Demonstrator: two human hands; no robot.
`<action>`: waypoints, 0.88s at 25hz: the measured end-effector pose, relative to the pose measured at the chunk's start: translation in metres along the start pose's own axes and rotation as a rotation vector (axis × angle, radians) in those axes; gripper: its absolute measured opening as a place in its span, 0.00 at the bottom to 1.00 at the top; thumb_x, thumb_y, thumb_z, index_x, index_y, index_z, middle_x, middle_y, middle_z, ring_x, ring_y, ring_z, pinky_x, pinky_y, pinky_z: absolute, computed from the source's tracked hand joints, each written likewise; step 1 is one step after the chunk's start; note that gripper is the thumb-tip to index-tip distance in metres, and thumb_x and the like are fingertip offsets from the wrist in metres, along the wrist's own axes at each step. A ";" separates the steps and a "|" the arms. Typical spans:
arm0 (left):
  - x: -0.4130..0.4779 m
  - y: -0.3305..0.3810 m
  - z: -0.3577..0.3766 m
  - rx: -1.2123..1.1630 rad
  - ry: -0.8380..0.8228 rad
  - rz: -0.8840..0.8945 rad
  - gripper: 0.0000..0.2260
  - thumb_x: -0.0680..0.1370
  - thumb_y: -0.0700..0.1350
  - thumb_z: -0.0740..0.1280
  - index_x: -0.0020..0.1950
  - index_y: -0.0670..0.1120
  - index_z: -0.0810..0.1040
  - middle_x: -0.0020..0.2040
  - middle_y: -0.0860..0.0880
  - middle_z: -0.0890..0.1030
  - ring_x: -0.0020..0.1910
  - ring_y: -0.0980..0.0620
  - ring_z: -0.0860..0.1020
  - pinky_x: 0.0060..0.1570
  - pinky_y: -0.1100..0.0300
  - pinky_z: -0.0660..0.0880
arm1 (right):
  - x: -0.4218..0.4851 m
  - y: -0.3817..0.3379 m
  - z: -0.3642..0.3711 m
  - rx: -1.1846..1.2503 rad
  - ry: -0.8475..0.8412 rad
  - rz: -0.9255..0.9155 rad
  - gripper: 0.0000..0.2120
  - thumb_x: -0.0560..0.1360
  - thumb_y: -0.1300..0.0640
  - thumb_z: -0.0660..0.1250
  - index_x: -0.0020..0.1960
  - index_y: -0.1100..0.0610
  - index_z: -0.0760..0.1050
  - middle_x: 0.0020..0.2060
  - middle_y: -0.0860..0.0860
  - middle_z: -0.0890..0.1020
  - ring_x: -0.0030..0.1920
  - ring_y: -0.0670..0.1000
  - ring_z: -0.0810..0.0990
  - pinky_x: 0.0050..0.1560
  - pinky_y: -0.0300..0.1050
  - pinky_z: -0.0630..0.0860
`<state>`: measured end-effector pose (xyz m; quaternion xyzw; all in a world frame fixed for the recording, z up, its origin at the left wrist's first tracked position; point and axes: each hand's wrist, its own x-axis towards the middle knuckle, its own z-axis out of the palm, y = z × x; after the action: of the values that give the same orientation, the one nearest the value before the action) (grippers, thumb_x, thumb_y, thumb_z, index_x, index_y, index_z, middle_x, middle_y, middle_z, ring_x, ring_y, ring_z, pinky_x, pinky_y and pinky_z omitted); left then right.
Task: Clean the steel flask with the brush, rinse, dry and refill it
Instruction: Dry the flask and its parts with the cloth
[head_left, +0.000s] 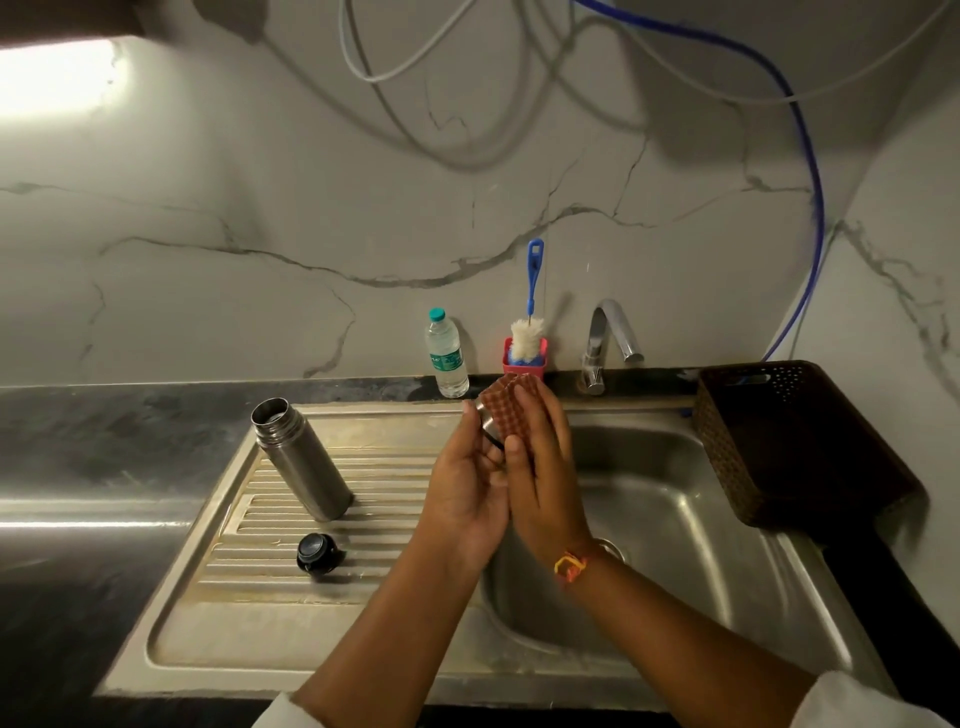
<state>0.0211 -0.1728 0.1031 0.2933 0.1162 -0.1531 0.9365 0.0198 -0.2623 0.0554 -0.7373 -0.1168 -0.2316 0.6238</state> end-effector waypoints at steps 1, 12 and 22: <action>0.000 -0.001 -0.001 0.017 -0.003 0.000 0.19 0.83 0.52 0.63 0.60 0.39 0.84 0.55 0.40 0.85 0.55 0.47 0.85 0.62 0.54 0.79 | 0.001 -0.009 0.005 0.169 0.059 0.081 0.20 0.83 0.53 0.54 0.74 0.43 0.65 0.74 0.49 0.67 0.72 0.47 0.70 0.69 0.44 0.72; -0.003 0.006 -0.011 0.413 -0.038 0.068 0.12 0.83 0.44 0.63 0.59 0.39 0.82 0.51 0.40 0.85 0.51 0.48 0.84 0.54 0.57 0.80 | 0.064 -0.035 -0.027 -0.586 -0.383 0.158 0.15 0.82 0.50 0.58 0.63 0.52 0.79 0.58 0.50 0.81 0.57 0.48 0.78 0.59 0.46 0.77; -0.009 0.008 -0.015 0.530 -0.088 0.155 0.12 0.84 0.40 0.60 0.61 0.40 0.82 0.56 0.38 0.84 0.56 0.43 0.82 0.56 0.55 0.80 | 0.055 -0.019 -0.018 0.113 -0.109 0.557 0.14 0.84 0.51 0.56 0.61 0.55 0.77 0.55 0.56 0.81 0.49 0.50 0.81 0.37 0.32 0.76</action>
<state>0.0139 -0.1557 0.0979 0.5293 0.0085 -0.1184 0.8401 0.0549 -0.2824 0.1009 -0.7164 0.0444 -0.0045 0.6963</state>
